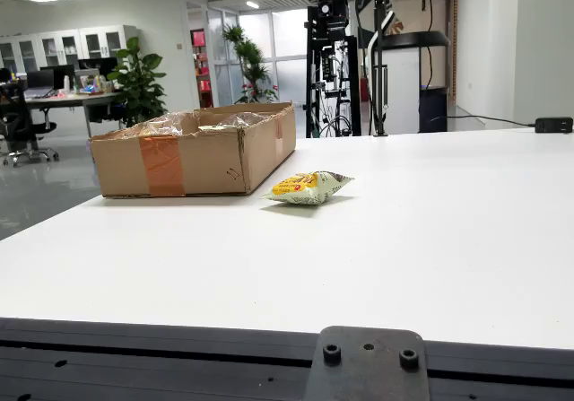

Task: Grasp a snack and put it in the bin.

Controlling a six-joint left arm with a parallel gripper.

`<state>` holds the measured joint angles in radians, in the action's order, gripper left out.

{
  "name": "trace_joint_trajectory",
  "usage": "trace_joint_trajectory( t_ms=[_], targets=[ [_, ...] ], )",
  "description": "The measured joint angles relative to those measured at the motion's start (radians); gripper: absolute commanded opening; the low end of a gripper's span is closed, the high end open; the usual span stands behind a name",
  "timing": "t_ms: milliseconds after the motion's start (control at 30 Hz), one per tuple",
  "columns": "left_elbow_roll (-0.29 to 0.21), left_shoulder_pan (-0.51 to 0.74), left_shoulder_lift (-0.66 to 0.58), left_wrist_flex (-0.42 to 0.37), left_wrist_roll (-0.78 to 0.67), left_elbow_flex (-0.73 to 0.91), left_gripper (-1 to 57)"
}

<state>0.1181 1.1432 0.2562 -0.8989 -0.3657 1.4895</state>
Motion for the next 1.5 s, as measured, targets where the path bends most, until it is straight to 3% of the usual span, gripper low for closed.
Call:
trace_joint_trajectory(
  t_ms=[600, 800, 1067, 1233, 1500],
  targets=[
    [0.0, 0.009, 0.0, 0.014, -0.032, 0.0, 0.0],
    [0.001, -0.002, 0.0, 0.064, -0.142, 0.0, 2.0],
    [0.003, -0.04, 0.021, 0.12, -0.385, -0.026, 11.1],
    [0.009, -0.07, 0.063, 0.12, -0.548, -0.083, 21.0],
    [0.082, -0.11, 0.186, 0.02, -0.844, -0.242, 37.1]
  ],
)
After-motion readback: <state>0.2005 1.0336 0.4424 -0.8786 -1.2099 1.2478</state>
